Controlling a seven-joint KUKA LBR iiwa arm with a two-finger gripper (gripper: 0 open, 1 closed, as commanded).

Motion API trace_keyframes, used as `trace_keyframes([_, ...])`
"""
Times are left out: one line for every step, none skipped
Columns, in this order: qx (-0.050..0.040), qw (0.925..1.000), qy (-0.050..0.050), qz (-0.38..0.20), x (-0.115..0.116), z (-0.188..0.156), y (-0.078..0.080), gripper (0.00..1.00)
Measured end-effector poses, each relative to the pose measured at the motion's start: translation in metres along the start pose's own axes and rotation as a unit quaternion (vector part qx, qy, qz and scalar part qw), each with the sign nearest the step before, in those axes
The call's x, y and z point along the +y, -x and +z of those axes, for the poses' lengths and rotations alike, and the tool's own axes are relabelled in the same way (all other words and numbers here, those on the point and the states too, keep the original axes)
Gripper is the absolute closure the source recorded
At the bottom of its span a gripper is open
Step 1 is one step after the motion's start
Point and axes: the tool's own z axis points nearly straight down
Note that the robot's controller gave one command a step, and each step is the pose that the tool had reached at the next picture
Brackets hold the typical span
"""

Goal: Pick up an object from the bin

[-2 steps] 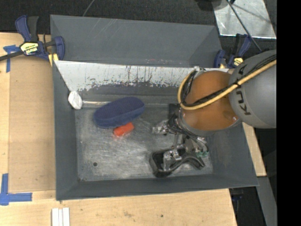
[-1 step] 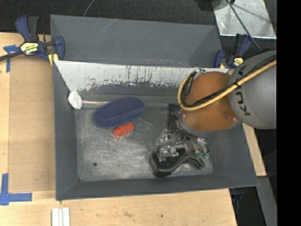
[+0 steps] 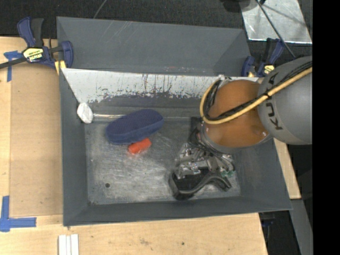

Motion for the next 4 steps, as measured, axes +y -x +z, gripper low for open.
trace_keyframes([-0.0001, 1.0000, -0.001, 0.001, -0.001, 0.003, -0.001, 0.00])
trace_keyframes([-0.0038, 0.9997, 0.000, 0.025, 0.013, 0.009, 0.012, 0.00])
trace_keyframes([-0.0040, 1.0000, 0.000, 0.009, 0.014, 0.009, 0.013, 0.00])
trace_keyframes([-0.0109, 0.9999, 0.001, -0.003, 0.014, 0.012, 0.030, 0.00])
